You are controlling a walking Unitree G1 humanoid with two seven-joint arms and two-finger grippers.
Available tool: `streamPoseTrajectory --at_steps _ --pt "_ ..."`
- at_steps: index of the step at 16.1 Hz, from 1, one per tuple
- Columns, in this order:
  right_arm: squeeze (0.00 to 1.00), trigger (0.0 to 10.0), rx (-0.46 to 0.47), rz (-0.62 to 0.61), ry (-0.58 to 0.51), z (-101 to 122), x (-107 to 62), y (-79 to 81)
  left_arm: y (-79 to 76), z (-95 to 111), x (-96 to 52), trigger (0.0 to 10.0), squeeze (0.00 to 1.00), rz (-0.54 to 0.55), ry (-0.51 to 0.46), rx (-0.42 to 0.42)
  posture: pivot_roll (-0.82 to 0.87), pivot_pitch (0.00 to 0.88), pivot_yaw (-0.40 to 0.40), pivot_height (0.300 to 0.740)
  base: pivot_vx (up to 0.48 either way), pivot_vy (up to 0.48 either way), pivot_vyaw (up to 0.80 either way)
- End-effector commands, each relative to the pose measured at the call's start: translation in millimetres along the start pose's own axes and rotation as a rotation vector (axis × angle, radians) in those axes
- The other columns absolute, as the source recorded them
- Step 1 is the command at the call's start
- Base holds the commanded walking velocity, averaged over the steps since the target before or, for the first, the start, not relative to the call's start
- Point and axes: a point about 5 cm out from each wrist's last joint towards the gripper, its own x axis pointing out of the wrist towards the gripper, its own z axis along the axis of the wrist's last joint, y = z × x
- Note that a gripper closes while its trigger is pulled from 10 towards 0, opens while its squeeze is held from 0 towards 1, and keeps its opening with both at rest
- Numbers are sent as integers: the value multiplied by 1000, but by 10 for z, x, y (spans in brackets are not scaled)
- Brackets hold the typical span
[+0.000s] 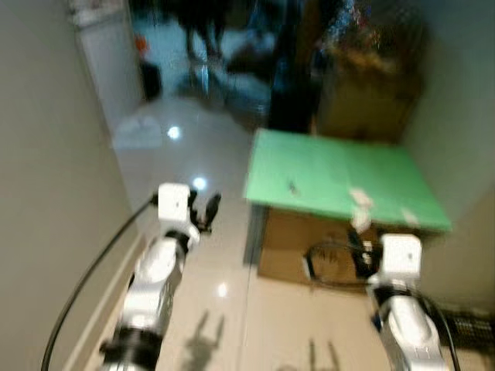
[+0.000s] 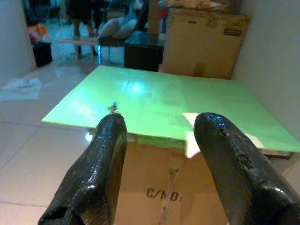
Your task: Hang keys on a hook
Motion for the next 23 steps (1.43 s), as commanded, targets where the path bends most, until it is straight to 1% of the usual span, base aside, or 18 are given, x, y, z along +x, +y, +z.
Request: streamPoseTrajectory --at_steps 1,2,4,7,11,15,18,20,21,23 --pt "224 10000 -12 -26 17 -40 -10 -77 -105 35 43 10000 0 -39 -11 13 -168 0 -9 740 0 0 -712" --pt "192 10000 -12 -33 21 -43 -3 -82 -135 39 48 10000 0 -47 -15 11 -169 0 -9 740 0 0 0" --pt "176 10000 -7 -20 19 -36 6 -65 -170 44 47 10000 0 -61 -23 13 -173 0 -8 740 0 0 0" --pt "149 10000 -7 -7 18 -35 12 -46 -245 50 38 10000 0 -112 -35 25 -178 0 -7 740 445 0 0" --pt "122 10000 0 2 30 -70 2 -57 -240 37 46 10000 0 -87 -30 2 -185 0 -1 740 460 0 0" --pt "98 10000 6 6 30 -76 3 -47 -294 36 45 10000 0 -106 -30 10 -184 0 1 740 469 0 0" --pt "67 10000 8 8 35 -91 -2 -44 -300 34 39 10000 0 -112 -29 13 -185 0 4 740 477 0 0" --pt "51 10000 6 13 39 -101 -13 -37 -331 11 18 10000 0 -135 -24 22 -185 0 4 740 476 0 0" --pt "47 10000 5 16 41 -107 -18 -30 -327 4 11 10000 0 -129 -23 6 -184 0 4 740 472 0 0" --pt "47 10000 21 -2 20 -91 -28 -51 -272 -22 11 10000 0 -71 -11 -36 -181 0 3 740 480 0 0"
